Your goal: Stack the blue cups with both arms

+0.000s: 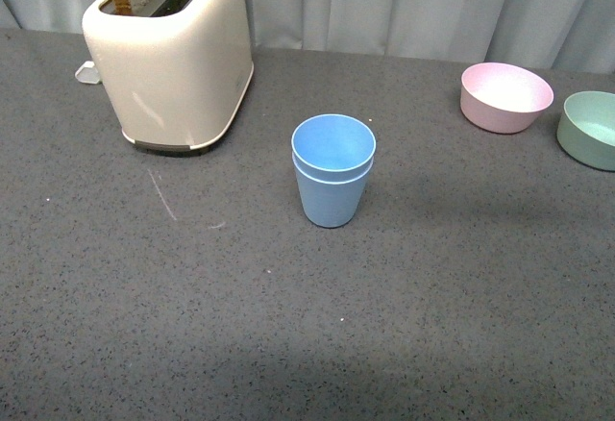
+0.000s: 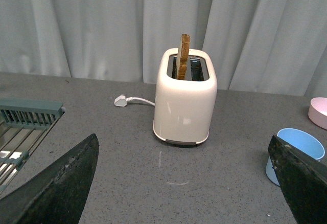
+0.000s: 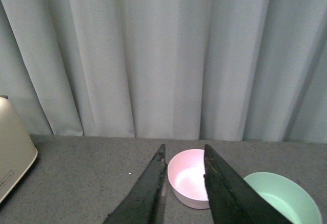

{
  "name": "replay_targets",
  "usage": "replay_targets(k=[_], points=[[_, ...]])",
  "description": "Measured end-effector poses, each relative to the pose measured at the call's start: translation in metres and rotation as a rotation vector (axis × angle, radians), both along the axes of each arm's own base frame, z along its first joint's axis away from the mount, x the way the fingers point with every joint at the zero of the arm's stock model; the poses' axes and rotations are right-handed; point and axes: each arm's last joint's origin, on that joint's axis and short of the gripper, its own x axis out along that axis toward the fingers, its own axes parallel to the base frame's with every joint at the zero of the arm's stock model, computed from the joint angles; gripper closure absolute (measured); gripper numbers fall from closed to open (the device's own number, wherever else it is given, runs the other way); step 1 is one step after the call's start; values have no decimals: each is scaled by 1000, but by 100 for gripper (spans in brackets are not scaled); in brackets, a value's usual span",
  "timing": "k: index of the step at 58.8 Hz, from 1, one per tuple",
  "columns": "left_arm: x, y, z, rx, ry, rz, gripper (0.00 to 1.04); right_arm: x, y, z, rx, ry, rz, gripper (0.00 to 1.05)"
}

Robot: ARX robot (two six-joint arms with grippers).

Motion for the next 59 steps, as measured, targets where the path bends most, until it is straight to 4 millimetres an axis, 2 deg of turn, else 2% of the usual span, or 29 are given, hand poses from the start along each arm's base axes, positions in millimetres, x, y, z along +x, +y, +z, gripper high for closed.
replay_targets(k=[4, 9, 26, 46, 59], points=[[0, 0, 0, 0, 0, 0, 7, -22, -13, -8, -20, 34, 4, 104], [0, 0, 0, 0, 0, 0, 7, -42, -24, -10, -26, 46, 11, 104], [0, 0, 0, 0, 0, 0, 7, -86, -45, -9, -23, 43, 5, 104], [0, 0, 0, 0, 0, 0, 7, -115, -62, -8, -21, 42, -1, 104], [0, 0, 0, 0, 0, 0, 7, -129, -62, -8, -21, 40, 4, 104]])
